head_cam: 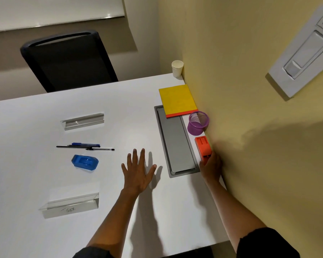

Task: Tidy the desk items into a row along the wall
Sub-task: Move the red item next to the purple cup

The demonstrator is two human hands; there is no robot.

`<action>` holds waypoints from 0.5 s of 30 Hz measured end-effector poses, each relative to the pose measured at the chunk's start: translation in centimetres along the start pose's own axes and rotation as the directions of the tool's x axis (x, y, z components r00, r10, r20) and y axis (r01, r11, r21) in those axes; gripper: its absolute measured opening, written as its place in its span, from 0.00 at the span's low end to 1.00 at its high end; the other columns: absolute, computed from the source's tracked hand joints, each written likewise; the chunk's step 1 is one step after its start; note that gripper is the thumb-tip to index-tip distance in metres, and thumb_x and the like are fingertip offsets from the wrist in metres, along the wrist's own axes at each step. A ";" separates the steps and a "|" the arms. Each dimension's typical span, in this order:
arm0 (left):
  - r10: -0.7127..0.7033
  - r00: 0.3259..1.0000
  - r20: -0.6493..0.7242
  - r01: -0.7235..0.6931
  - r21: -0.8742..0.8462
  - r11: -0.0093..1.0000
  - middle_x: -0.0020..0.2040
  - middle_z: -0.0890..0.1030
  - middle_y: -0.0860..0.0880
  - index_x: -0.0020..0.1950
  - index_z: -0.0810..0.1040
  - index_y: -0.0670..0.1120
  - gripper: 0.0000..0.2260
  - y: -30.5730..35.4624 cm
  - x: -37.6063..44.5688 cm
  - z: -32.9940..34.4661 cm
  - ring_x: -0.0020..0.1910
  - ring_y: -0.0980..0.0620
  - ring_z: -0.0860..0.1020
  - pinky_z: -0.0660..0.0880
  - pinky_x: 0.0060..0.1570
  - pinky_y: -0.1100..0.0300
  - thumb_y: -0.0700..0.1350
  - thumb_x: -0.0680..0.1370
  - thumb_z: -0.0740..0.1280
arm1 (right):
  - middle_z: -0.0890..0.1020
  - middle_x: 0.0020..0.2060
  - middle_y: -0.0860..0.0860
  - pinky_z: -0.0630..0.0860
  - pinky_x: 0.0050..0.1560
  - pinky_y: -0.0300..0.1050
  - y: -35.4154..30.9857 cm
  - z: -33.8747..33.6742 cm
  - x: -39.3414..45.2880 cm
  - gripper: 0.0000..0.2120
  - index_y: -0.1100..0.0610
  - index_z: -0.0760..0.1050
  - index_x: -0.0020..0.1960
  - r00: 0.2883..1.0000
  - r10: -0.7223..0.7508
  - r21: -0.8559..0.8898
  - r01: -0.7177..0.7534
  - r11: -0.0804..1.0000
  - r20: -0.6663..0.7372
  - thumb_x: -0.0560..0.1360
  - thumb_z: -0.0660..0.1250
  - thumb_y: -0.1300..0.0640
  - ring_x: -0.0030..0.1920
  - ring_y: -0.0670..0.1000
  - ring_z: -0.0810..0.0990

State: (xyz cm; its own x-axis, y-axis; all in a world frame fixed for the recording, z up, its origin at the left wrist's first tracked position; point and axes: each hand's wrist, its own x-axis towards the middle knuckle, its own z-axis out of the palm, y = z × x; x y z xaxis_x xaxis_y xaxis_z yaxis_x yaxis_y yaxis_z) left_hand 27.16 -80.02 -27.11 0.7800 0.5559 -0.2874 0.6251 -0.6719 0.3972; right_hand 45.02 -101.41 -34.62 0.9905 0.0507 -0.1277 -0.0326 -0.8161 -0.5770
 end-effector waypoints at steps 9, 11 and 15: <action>-0.005 0.999 -0.034 0.005 -0.011 1.000 0.79 0.40 0.49 0.77 0.40 0.57 0.36 -0.1 -1.0 -1.7 0.78 0.46 0.39 0.42 0.73 0.38 0.69 0.75 0.49 | 0.75 0.61 0.64 0.73 0.58 0.58 -1.9 -1.3 -1.6 0.34 0.66 0.67 0.67 0.978 -0.203 -0.023 0.202 0.979 -0.053 0.65 0.74 0.58 0.59 0.66 0.75; -0.001 0.998 -0.058 0.001 -0.015 1.000 0.79 0.40 0.49 0.77 0.40 0.56 0.35 0.1 -1.3 -2.1 0.78 0.46 0.39 0.42 0.73 0.38 0.67 0.76 0.51 | 0.74 0.64 0.62 0.73 0.60 0.57 -3.1 -1.6 -2.3 0.35 0.62 0.65 0.70 0.963 -0.268 -0.094 0.265 0.960 -0.022 0.67 0.73 0.53 0.62 0.64 0.74; -0.016 0.996 -0.083 0.014 -0.021 1.000 0.79 0.40 0.48 0.77 0.40 0.56 0.36 0.2 -2.2 -3.2 0.78 0.45 0.39 0.42 0.73 0.38 0.69 0.75 0.49 | 0.63 0.74 0.56 0.66 0.69 0.57 -6.3 -2.0 -4.1 0.37 0.54 0.56 0.75 0.933 -0.347 -0.217 0.360 0.907 0.097 0.72 0.66 0.42 0.73 0.58 0.63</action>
State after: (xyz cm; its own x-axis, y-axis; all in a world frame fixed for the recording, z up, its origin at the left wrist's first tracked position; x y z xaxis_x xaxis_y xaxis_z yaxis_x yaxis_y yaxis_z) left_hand 25.49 -79.85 -23.62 0.7650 0.6051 -0.2205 0.6355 -0.6535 0.4112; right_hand 41.44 -97.63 -28.82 0.9223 0.3865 0.0026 0.3560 -0.8470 -0.3947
